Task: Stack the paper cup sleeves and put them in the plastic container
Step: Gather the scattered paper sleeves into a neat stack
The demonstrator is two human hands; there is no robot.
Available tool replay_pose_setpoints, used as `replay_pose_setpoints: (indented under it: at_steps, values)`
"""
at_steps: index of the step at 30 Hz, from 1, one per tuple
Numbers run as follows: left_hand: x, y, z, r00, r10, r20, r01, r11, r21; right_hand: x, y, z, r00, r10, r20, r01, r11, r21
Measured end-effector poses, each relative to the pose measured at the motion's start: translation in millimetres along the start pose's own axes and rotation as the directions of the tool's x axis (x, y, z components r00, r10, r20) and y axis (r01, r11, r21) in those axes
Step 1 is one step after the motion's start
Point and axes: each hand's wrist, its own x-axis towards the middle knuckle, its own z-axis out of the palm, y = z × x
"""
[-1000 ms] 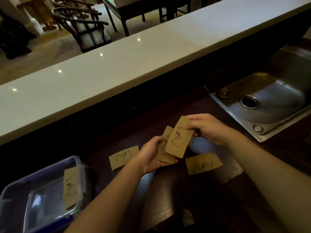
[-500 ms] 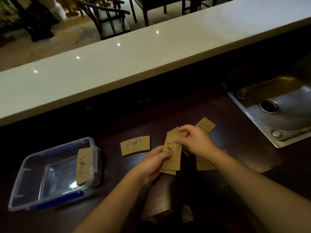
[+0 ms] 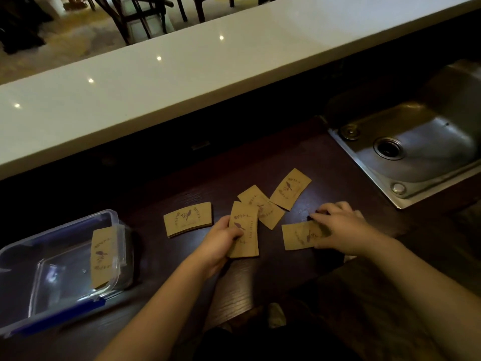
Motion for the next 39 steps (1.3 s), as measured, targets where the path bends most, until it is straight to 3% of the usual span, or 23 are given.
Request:
replay_pose_setpoints:
  at_steps: [5,8,10,12,14,16,19,23,28,30,32,34,36,39]
  values:
    - [5.9,-4.5,6.2,0.999,-0.014,-0.047,0.011,0.998,-0.063,-1.3,-1.5,2.4,0.997,0.038,-0.061,-0.035,0.998,0.050]
    - [5.2,-5.7,8.0,0.997,-0.014,-0.079,0.007,0.996,-0.086,-4.0,-1.7,-7.9,0.996,0.092,-0.009,-0.084,0.944,0.319]
    - [4.1,-6.6,8.1,0.995,-0.012,-0.103,0.001,0.995,-0.104,-8.4,-4.5,-13.9,0.996,0.041,0.086,-0.086,0.764,0.640]
    - [1.8,-7.0,8.2,0.991,-0.015,-0.134,-0.001,0.993,-0.115,-14.3,-14.9,-17.3,0.986,-0.057,0.158,-0.120,0.417,0.901]
    - [-0.4,-8.2,8.8,0.986,-0.021,-0.167,0.002,0.994,-0.112,-17.2,-31.8,-15.7,0.980,-0.102,0.170,-0.161,0.095,0.982]
    - [-3.1,-8.9,11.3,0.983,-0.029,-0.179,0.008,0.993,-0.119,-16.0,-54.3,-10.7,0.982,-0.085,0.168,-0.168,-0.002,0.986]
    - [-7.1,-10.0,15.0,0.983,-0.027,-0.183,-0.003,0.987,-0.163,-9.9,-87.3,1.5,0.989,-0.009,0.148,-0.148,0.048,0.988]
    - [-10.2,-10.8,13.3,0.984,-0.041,-0.175,-0.010,0.958,-0.285,-3.5,-116.4,11.5,0.997,0.034,0.073,-0.080,0.289,0.954]
    - [-11.4,-10.9,10.5,0.982,0.039,-0.185,-0.059,0.993,-0.103,3.6,-129.7,9.9,1.000,0.013,-0.009,0.002,0.508,0.861]
    - [-11.8,-10.4,7.7,0.986,0.035,-0.161,-0.053,0.992,-0.111,13.4,-120.1,5.8,0.999,0.046,-0.001,-0.024,0.538,0.843]
    - [-12.5,-8.8,5.1,0.987,0.015,-0.157,-0.037,0.990,-0.139,30.1,-97.7,-1.0,0.977,0.208,-0.046,-0.075,0.537,0.840]
    - [-13.2,-9.1,1.9,0.986,0.010,-0.169,-0.036,0.987,-0.155,48.8,-71.6,-9.8,0.917,0.365,-0.161,-0.112,0.622,0.775]
    - [-14.8,-9.8,-0.9,0.986,0.003,-0.169,-0.031,0.986,-0.164,64.2,-51.0,-20.0,0.890,0.402,-0.213,-0.159,0.714,0.682]
    - [-16.6,-11.8,-5.5,0.987,-0.010,-0.159,-0.017,0.986,-0.167,83.1,-35.6,-31.4,0.924,0.365,-0.116,-0.241,0.790,0.564]
